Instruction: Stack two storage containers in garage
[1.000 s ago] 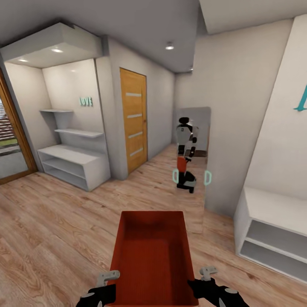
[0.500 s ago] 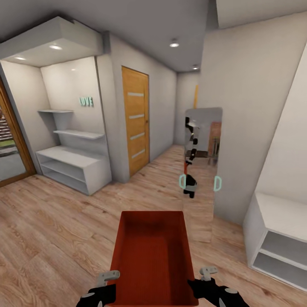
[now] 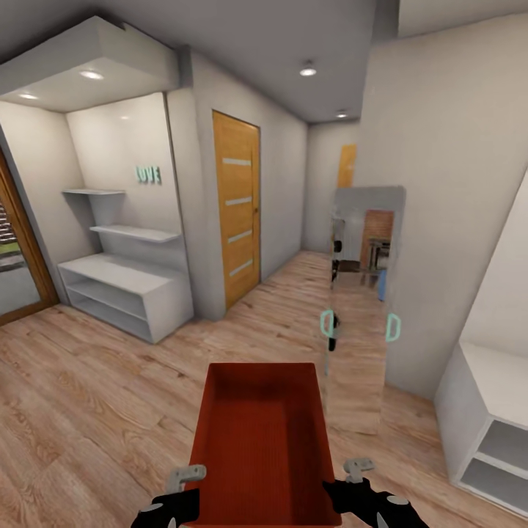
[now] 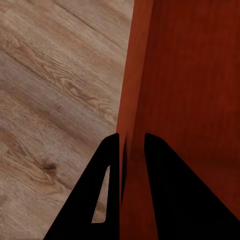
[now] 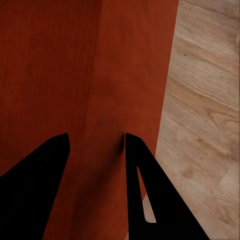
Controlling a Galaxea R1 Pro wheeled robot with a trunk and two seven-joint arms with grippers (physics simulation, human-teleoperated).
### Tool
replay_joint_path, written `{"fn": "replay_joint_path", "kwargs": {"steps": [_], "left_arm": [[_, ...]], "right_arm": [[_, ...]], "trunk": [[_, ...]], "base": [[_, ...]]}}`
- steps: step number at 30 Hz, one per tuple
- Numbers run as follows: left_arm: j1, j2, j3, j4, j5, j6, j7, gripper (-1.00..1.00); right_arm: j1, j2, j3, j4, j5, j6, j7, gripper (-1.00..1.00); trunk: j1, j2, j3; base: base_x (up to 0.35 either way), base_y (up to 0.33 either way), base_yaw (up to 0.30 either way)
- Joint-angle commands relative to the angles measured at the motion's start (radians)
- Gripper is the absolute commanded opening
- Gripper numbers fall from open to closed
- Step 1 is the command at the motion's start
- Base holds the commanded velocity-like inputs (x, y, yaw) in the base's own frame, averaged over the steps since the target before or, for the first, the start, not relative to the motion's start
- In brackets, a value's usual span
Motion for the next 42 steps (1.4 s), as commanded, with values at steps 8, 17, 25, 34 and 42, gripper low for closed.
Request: {"fn": "replay_joint_path", "kwargs": {"steps": [8, 17, 25, 34, 42], "left_arm": [[0.000, -0.002, 0.001, -0.003, -0.018, -0.046, 0.007, -1.00], [0.000, -0.003, 0.001, -0.003, -0.018, -0.046, 0.007, -1.00], [0.000, -0.003, 0.001, -0.003, -0.018, -0.046, 0.007, -1.00], [0.000, -0.003, 0.001, -0.003, -0.018, -0.046, 0.007, -1.00], [0.000, -0.003, 0.001, -0.003, -0.018, -0.046, 0.007, -1.00]], "right_arm": [[-0.001, 0.000, -0.006, 0.000, -0.010, 0.007, 0.028, -1.00], [-0.001, 0.000, -0.006, 0.000, -0.010, 0.007, 0.028, -1.00], [-0.001, 0.000, -0.006, 0.000, -0.010, 0.007, 0.028, -1.00], [-0.001, 0.000, -0.005, 0.000, -0.010, 0.007, 0.028, -1.00], [-0.001, 0.000, -0.005, 0.000, -0.010, 0.008, 0.028, -1.00]], "trunk": [[0.001, -0.001, -0.002], [0.001, -0.001, -0.002], [0.001, -0.001, -0.002], [0.001, -0.001, -0.002], [0.001, -0.001, -0.002]], "base": [[0.304, 0.178, 0.000], [0.304, 0.178, 0.000], [0.304, 0.171, 0.000], [0.304, 0.161, 0.000], [0.304, 0.128, -0.050]]}}
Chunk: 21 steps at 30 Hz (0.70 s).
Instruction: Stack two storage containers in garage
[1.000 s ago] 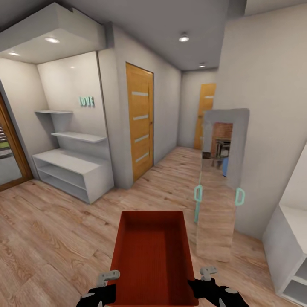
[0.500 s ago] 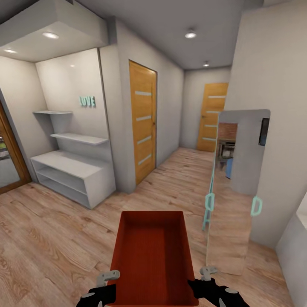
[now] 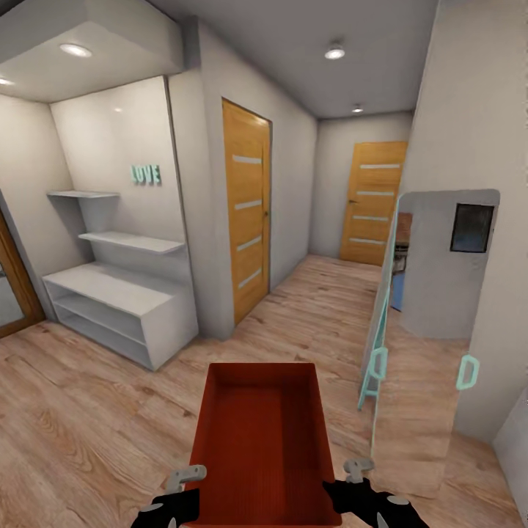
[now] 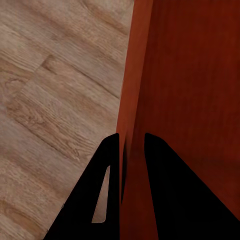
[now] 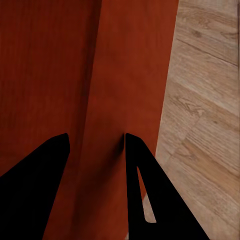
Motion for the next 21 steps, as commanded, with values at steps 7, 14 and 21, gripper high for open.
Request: {"fn": "replay_joint_path", "kwargs": {"steps": [7, 14, 21], "left_arm": [[0.000, -0.001, 0.000, -0.003, -0.016, -0.046, 0.007, -1.00], [0.000, -0.001, 0.000, -0.003, -0.016, -0.046, 0.007, -1.00], [0.000, -0.001, 0.000, -0.003, -0.016, -0.046, 0.007, -1.00]], "right_arm": [[-0.001, 0.002, -0.006, 0.001, -0.008, 0.008, 0.027, -1.00], [-0.001, 0.002, -0.007, 0.001, -0.008, 0.008, 0.027, -1.00], [-0.001, 0.002, -0.006, 0.001, -0.008, 0.008, 0.027, -1.00]], "trunk": [[0.001, -0.001, -0.002], [0.001, -0.001, -0.002], [0.001, -0.001, -0.002]], "base": [[0.296, 0.173, -0.258], [0.279, 0.213, -0.251], [0.275, 0.217, -0.194]]}}
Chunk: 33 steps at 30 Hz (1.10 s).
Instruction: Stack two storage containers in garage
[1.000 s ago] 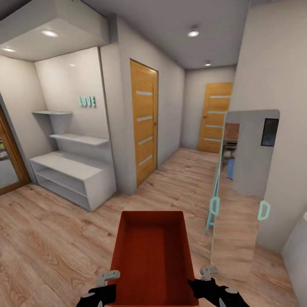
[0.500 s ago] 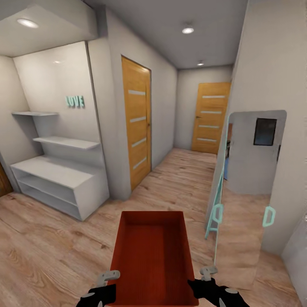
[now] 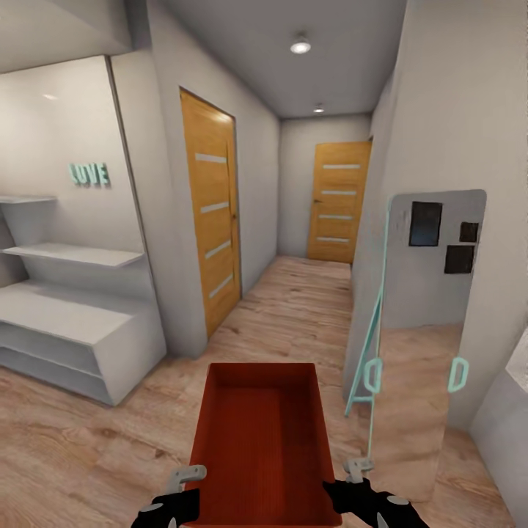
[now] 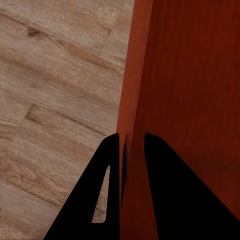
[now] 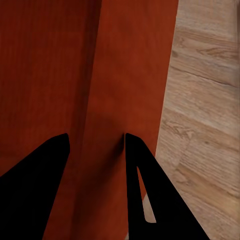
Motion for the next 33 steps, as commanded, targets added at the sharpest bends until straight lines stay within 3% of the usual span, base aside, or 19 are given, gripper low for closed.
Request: {"fn": "replay_joint_path", "kwargs": {"steps": [1, 33], "left_arm": [[0.000, -0.001, 0.000, -0.003, -0.015, -0.047, 0.007, -1.00], [0.000, -0.001, 0.000, -0.003, -0.015, -0.047, 0.007, -1.00]], "right_arm": [[-0.001, 0.002, -0.007, 0.001, -0.008, 0.007, 0.027, -1.00], [-0.001, 0.002, -0.006, 0.001, -0.007, 0.006, 0.027, -1.00]], "trunk": [[0.001, -0.001, -0.002], [0.001, -0.001, -0.002]], "base": [[0.274, 0.218, -0.208], [0.274, 0.218, -0.253]]}}
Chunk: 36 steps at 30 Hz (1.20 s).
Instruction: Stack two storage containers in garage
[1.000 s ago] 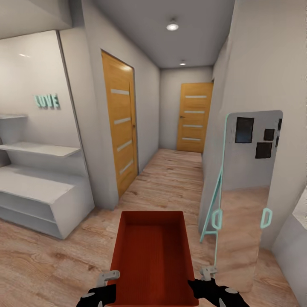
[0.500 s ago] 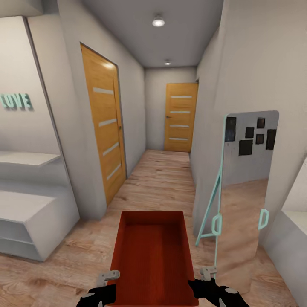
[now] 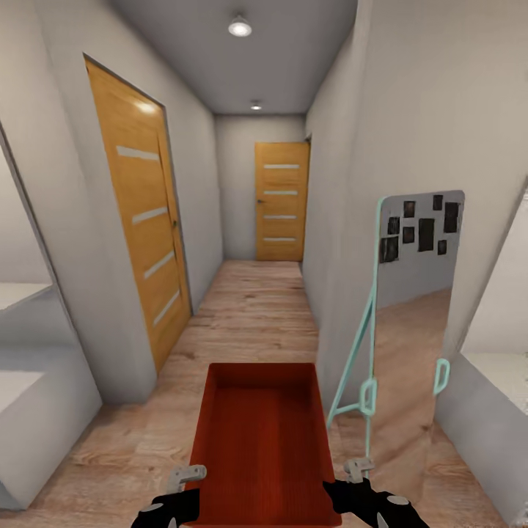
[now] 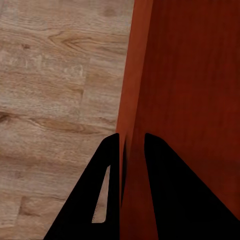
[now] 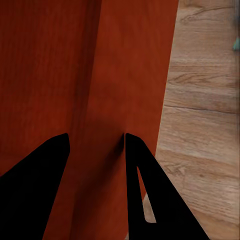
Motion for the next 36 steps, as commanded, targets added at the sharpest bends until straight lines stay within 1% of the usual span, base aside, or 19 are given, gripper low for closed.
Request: {"fn": "replay_joint_path", "kwargs": {"steps": [1, 5, 8, 28, 36], "left_arm": [[0.000, -0.001, 0.000, -0.003, -0.016, -0.046, 0.007, -1.00], [0.000, -0.001, 0.000, -0.003, -0.016, -0.046, 0.007, -1.00], [0.000, -0.001, 0.000, -0.003, -0.016, -0.046, 0.007, -1.00], [0.000, -0.001, 0.000, -0.003, -0.016, -0.046, 0.007, -1.00], [0.000, 0.000, 0.000, -0.003, -0.017, -0.045, 0.011, -1.00]], "right_arm": [[-0.001, 0.002, -0.006, 0.001, -0.007, 0.007, 0.027, -1.00], [-0.001, 0.002, -0.006, 0.001, -0.006, 0.007, 0.027, -1.00], [-0.001, 0.002, -0.006, 0.001, -0.006, 0.007, 0.027, -1.00], [-0.001, 0.002, -0.006, 0.001, -0.006, 0.007, 0.027, -1.00], [-0.001, 0.002, -0.006, 0.001, -0.006, 0.007, 0.027, -1.00]], "trunk": [[0.001, -0.001, -0.002], [0.001, -0.001, -0.002], [0.001, -0.001, -0.002], [0.001, -0.001, -0.002], [0.001, -0.001, -0.002]], "base": [[0.274, 0.218, -0.277], [0.274, 0.218, -0.258], [0.274, 0.218, -0.092], [0.274, 0.216, -0.004], [0.276, 0.149, 0.000]]}}
